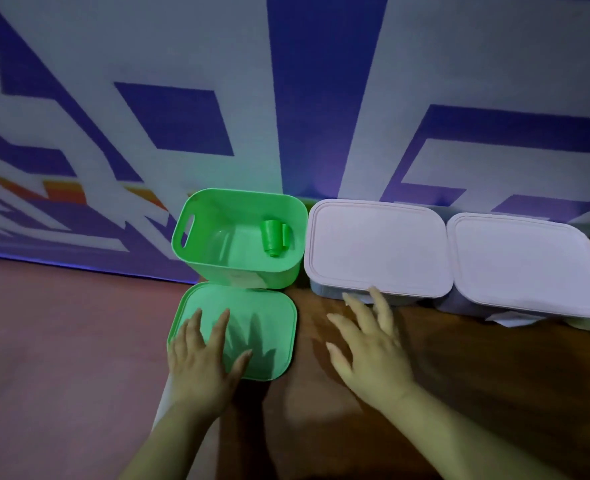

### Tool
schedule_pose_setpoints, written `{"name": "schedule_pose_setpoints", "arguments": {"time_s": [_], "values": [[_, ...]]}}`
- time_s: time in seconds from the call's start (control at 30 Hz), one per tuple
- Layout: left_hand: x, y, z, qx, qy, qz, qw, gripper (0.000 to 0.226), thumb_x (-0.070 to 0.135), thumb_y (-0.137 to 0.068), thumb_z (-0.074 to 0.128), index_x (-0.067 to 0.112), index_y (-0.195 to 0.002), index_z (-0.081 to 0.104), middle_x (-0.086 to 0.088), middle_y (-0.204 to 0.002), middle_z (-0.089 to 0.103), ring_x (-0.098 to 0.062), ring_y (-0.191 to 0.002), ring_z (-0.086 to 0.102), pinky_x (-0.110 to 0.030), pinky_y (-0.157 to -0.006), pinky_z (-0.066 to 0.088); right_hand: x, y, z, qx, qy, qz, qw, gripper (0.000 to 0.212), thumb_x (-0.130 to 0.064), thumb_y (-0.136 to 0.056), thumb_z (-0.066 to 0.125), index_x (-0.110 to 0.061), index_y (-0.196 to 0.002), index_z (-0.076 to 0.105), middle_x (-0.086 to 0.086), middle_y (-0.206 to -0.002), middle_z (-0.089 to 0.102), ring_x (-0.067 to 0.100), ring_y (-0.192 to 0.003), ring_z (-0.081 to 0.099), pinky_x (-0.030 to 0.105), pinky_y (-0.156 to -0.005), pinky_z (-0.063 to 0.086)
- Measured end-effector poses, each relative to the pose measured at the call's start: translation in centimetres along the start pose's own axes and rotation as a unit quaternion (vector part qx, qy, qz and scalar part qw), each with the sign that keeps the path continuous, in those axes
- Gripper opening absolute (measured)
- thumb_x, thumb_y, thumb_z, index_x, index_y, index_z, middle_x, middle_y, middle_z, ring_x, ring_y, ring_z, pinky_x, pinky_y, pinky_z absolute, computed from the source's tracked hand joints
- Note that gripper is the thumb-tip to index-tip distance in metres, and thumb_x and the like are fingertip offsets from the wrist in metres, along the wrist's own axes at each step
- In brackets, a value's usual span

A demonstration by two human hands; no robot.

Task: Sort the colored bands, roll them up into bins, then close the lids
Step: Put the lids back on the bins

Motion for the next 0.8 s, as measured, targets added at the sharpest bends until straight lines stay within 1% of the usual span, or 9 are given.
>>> {"name": "schedule_pose_setpoints", "arguments": {"time_s": [0.13, 0.2, 0.3, 0.37, 0.43, 0.57, 0.63, 0.7, 0.8], "values": [[-3.5, 0.2, 1.3, -0.056, -0.012, -0.09, 0.994, 0.084, 0.073, -0.081, 0.054, 0.044, -0.152, 0.02, -0.018, -0.161, 0.009, -0.042, -0.147, 0.011, -0.057, -0.118, 0.017, -2.8, -1.1, 1.4, 0.014, 0.0, -0.033, 0.999, 0.04, -0.041, -0.086, 0.06, -0.027, -0.123, 0.062, 0.005, -0.152, 0.042, 0.031, -0.146, 0.027, 0.054, -0.118, 0.024], [-4.6, 0.1, 1.4, -0.065, -0.008, -0.118, 0.991, 0.086, 0.073, -0.08, 0.055, 0.045, -0.152, 0.019, -0.016, -0.163, 0.002, -0.042, -0.148, 0.007, -0.056, -0.119, 0.014, -3.7, -1.2, 2.4, 0.006, -0.025, -0.047, 0.999, 0.041, -0.039, -0.084, 0.063, -0.027, -0.123, 0.061, 0.005, -0.151, 0.042, 0.029, -0.143, 0.033, 0.053, -0.117, 0.026], [-5.9, 0.0, 2.0, -0.099, 0.014, -0.143, 0.985, 0.09, 0.078, -0.076, 0.055, 0.049, -0.151, 0.015, -0.015, -0.163, -0.004, -0.04, -0.149, 0.007, -0.053, -0.119, 0.016, -4.7, -0.9, 4.9, -0.099, -0.043, -0.071, 0.992, 0.053, -0.042, -0.084, 0.064, -0.031, -0.134, 0.051, -0.001, -0.157, 0.031, 0.027, -0.143, 0.033, 0.047, -0.112, 0.035], [-6.2, 0.2, 2.3, -0.114, 0.041, -0.141, 0.983, 0.09, 0.078, -0.075, 0.056, 0.047, -0.151, 0.019, -0.017, -0.163, 0.001, -0.037, -0.149, 0.013, -0.052, -0.119, 0.024, -4.7, -0.5, 7.1, -0.206, -0.063, -0.064, 0.974, 0.063, -0.045, -0.09, 0.058, -0.034, -0.147, 0.034, -0.006, -0.164, 0.012, 0.025, -0.15, 0.015, 0.043, -0.118, 0.026], [-5.9, 0.5, 2.3, -0.118, 0.045, -0.13, 0.983, 0.089, 0.078, -0.075, 0.057, 0.045, -0.15, 0.024, -0.017, -0.162, 0.01, -0.036, -0.147, 0.019, -0.05, -0.117, 0.029, -4.6, -0.2, 8.4, -0.256, -0.067, -0.068, 0.962, 0.067, -0.048, -0.093, 0.054, -0.034, -0.152, 0.024, -0.008, -0.165, 0.007, 0.021, -0.152, 0.001, 0.041, -0.123, 0.018], [-5.0, 1.3, 1.8, -0.105, 0.045, -0.133, 0.985, 0.086, 0.083, -0.071, 0.052, 0.042, -0.144, 0.033, -0.012, -0.149, 0.032, -0.034, -0.135, 0.036, -0.05, -0.11, 0.037, -4.3, 0.5, 9.2, -0.239, -0.115, -0.07, 0.962, 0.063, -0.043, -0.095, 0.056, -0.031, -0.151, 0.031, -0.009, -0.162, 0.022, 0.017, -0.152, 0.003, 0.032, -0.121, 0.015], [-4.6, 1.8, 1.2, -0.081, 0.061, -0.14, 0.985, 0.078, 0.078, -0.073, 0.056, 0.04, -0.14, 0.041, -0.01, -0.143, 0.039, -0.033, -0.13, 0.04, -0.05, -0.107, 0.04, -3.9, 0.7, 9.0, -0.205, -0.135, -0.069, 0.967, 0.06, -0.037, -0.093, 0.062, -0.026, -0.148, 0.04, -0.006, -0.156, 0.038, 0.018, -0.151, 0.017, 0.035, -0.12, 0.026], [-3.9, 2.4, 0.4, -0.072, 0.121, -0.15, 0.979, 0.072, 0.064, -0.079, 0.064, 0.033, -0.142, 0.044, -0.009, -0.145, 0.038, -0.031, -0.132, 0.04, -0.048, -0.11, 0.04, -3.5, 0.8, 8.6, -0.157, -0.138, -0.075, 0.975, 0.057, -0.032, -0.089, 0.069, -0.021, -0.142, 0.05, -0.003, -0.145, 0.053, 0.022, -0.145, 0.033, 0.038, -0.115, 0.037], [-3.2, 2.6, -0.7, -0.065, 0.209, -0.165, 0.962, 0.071, 0.049, -0.084, 0.07, 0.023, -0.144, 0.044, -0.003, -0.145, 0.031, -0.026, -0.125, 0.049, -0.043, -0.107, 0.045, -2.9, 1.0, 7.7, -0.146, -0.148, -0.078, 0.975, 0.056, -0.031, -0.09, 0.068, -0.019, -0.142, 0.05, -0.003, -0.144, 0.054, 0.021, -0.144, 0.034, 0.031, -0.113, 0.03]]}}
Point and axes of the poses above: each hand's wrist, its own y-axis away from the middle knuckle, its own z-axis out of the palm, x = y × z, the point moved 3 cm from there along -y, towards the middle knuckle
